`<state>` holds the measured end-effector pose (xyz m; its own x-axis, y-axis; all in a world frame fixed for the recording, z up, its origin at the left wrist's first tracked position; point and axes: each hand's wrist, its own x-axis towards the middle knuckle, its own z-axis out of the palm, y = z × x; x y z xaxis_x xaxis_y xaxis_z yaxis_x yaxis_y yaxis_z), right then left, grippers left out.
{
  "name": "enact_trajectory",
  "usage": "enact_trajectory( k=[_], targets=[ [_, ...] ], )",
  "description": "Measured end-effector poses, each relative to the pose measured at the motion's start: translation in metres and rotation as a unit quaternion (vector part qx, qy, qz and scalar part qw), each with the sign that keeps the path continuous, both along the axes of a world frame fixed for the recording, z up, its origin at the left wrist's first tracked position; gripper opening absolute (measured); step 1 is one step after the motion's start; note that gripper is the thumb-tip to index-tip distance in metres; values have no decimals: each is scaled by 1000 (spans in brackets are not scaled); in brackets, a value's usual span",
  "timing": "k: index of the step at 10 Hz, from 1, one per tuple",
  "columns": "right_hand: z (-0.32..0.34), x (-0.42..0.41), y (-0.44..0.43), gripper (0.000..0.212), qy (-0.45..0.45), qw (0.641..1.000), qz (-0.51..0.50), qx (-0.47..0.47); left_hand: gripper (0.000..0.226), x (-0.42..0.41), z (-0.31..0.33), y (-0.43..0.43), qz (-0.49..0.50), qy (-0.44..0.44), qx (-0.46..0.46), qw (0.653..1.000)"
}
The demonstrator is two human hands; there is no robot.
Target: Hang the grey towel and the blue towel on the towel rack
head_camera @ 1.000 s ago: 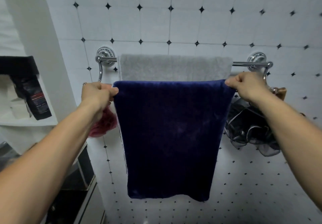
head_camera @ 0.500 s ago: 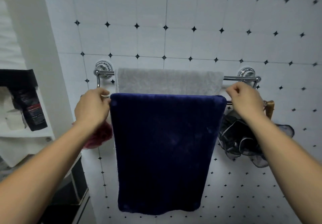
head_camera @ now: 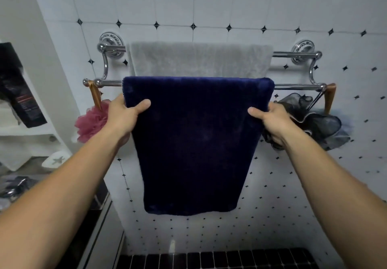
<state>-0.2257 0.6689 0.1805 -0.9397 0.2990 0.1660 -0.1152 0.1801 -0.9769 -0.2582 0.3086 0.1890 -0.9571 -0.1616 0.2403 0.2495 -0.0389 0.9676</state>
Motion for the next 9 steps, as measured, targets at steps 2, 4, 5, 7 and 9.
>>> enact_trajectory(
  k=[2, 4, 5, 7, 9],
  targets=[
    [-22, -1, -2, 27, 4, 999, -8, -41, 17, 3, -50, -6, 19, -22, -40, 999],
    [-28, 0, -5, 54, 22, 998, 27, -46, 16, 9, -83, -11, 10, -55, -64, 996],
    [-31, -4, -7, 41, 28, 998, 27, -58, 16, 8, -84, -10, 12, -69, -55, 996],
    [-46, 1, -21, 37, -10, 996, -82, 41, 15, 10, -91, 0, 209, -121, -115, 964],
    [-64, 42, -47, 46, 129, 942, -257, 173, 22, 48, -104, 3, 210, -137, -84, 965]
  ],
)
